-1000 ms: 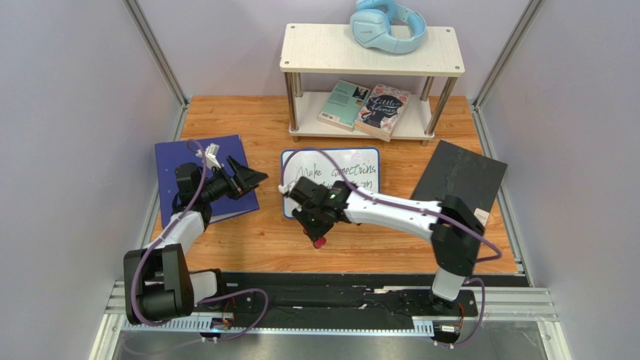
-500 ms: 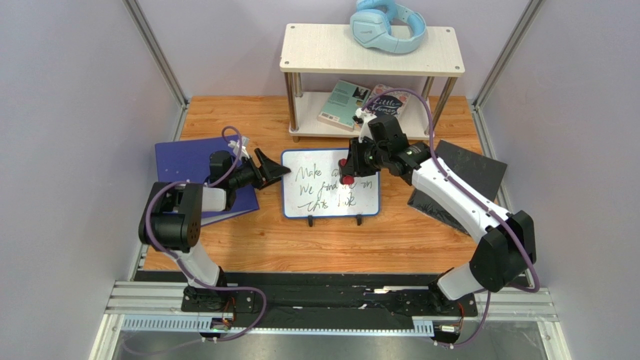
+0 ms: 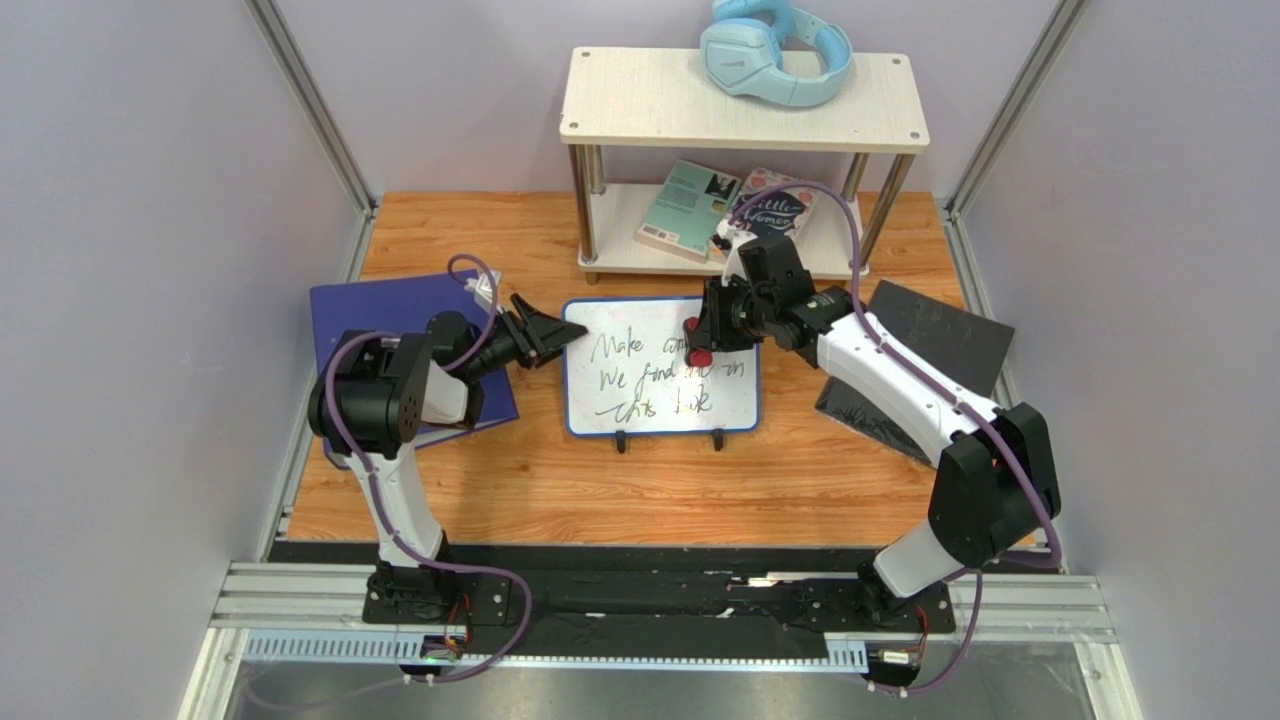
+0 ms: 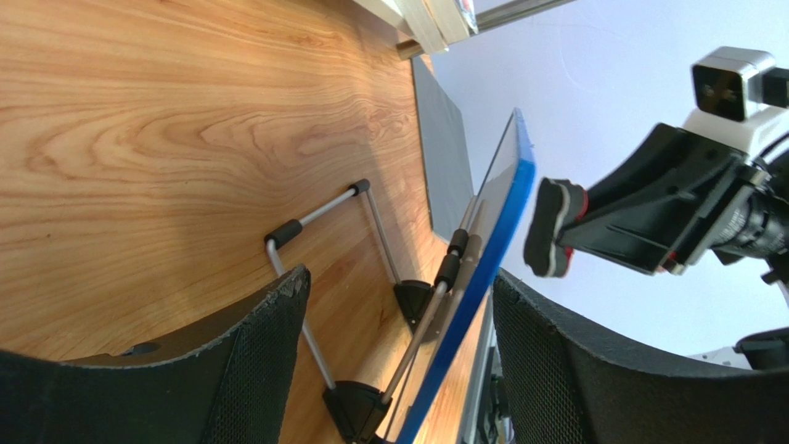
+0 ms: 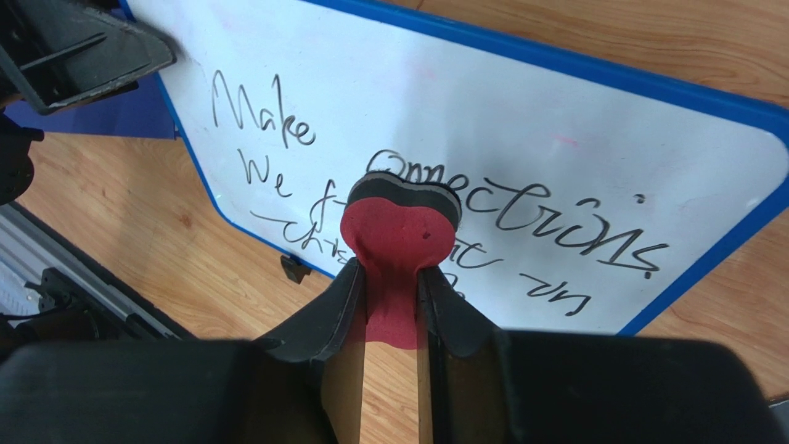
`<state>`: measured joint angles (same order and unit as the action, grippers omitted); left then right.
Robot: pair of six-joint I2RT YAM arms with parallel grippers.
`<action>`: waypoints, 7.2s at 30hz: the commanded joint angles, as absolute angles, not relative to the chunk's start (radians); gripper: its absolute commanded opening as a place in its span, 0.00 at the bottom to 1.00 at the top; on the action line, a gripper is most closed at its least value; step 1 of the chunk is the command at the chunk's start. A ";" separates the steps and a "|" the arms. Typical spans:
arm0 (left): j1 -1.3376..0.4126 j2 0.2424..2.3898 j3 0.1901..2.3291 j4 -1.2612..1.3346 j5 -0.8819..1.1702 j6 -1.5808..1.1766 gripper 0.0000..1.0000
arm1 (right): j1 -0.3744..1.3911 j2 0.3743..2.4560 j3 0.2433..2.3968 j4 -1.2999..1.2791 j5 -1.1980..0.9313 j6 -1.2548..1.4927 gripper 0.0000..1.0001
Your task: Erase the whiteboard
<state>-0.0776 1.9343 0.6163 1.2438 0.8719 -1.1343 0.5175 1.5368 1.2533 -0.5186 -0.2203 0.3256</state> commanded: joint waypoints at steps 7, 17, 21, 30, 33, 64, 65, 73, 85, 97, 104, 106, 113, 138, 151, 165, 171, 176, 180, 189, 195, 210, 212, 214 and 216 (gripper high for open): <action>-0.106 1.960 0.701 1.493 0.923 -1.137 0.59 | 0.477 1.506 1.183 -0.425 -0.106 0.330 0.00; -0.115 1.980 0.716 1.482 0.948 -1.108 0.09 | 0.468 1.489 1.147 -0.397 0.036 0.305 0.00; -0.115 1.996 0.718 1.482 0.948 -1.111 0.00 | 0.469 1.489 1.147 -0.394 0.093 0.299 0.00; -0.115 2.003 0.715 1.480 0.954 -1.103 0.00 | 0.495 1.591 1.170 -0.362 0.140 0.287 0.00; -0.115 2.003 0.716 1.482 0.963 -1.101 0.00 | 0.531 1.627 1.172 -0.318 0.135 0.284 0.00; -0.120 2.020 0.719 1.525 0.988 -1.112 0.00 | 0.738 1.872 1.427 -0.443 0.431 0.276 0.00; -0.120 2.019 0.719 1.525 0.989 -1.114 0.00 | 0.720 1.858 1.410 -0.437 0.419 0.275 0.00; -0.120 2.020 0.719 1.528 0.991 -1.112 0.00 | 0.698 1.854 1.422 -0.442 0.276 0.261 0.00; -0.124 2.020 0.719 1.528 0.991 -1.109 0.00 | 0.946 2.066 1.663 -0.523 0.244 0.337 0.00; -0.127 2.020 0.719 1.529 0.989 -1.106 0.00 | 0.963 2.004 1.554 -0.506 0.379 0.472 0.00; -0.127 2.023 0.723 1.529 0.991 -1.108 0.00 | 0.991 2.036 1.532 -0.488 0.324 0.474 0.00; -0.127 2.025 0.723 1.528 0.989 -1.108 0.00 | 0.991 2.034 1.526 -0.491 0.321 0.480 0.00; -0.127 2.026 0.726 1.529 0.988 -1.109 0.00 | 0.992 1.985 1.405 -0.517 0.354 0.575 0.00; -0.127 2.025 0.721 1.528 0.993 -1.108 0.00 | 0.879 1.804 1.209 -0.506 0.585 0.644 0.00; -0.127 2.025 0.719 1.528 0.996 -1.108 0.00 | 0.618 1.730 1.117 -0.469 0.431 0.710 0.00; -0.127 2.020 0.721 1.528 0.989 -1.101 0.00 | 0.819 1.876 1.388 -0.519 0.419 0.350 0.00; -0.127 2.022 0.716 1.528 0.989 -1.103 0.00 | 0.917 1.994 1.502 -0.486 0.356 0.305 0.00; -0.127 2.025 0.719 1.528 0.992 -1.104 0.00 | 0.951 2.049 1.532 -0.428 0.238 0.304 0.00; -0.127 2.029 0.719 1.528 0.991 -1.106 0.00 | 0.956 2.056 1.543 -0.399 0.149 0.258 0.00; -0.127 2.033 0.721 1.528 0.993 -1.109 0.00 | 0.954 2.091 1.581 -0.396 -0.003 0.208 0.00; -0.127 2.029 0.718 1.528 0.994 -1.109 0.00 | 0.870 2.051 1.507 -0.410 0.190 0.317 0.00; -0.127 2.025 0.716 1.528 0.994 -1.104 0.00 | 0.595 1.885 1.341 -0.383 0.304 0.356 0.00; -0.127 2.025 0.716 1.528 0.996 -1.104 0.00 | 0.569 1.881 1.327 -0.382 0.299 0.374 0.00; -0.127 2.025 0.716 1.528 0.996 -1.104 0.00 | 0.529 1.878 1.310 -0.383 0.288 0.387 0.00; -0.127 2.026 0.716 1.528 0.994 -1.106 0.00 | 0.497 1.872 1.299 -0.385 0.279 0.393 0.00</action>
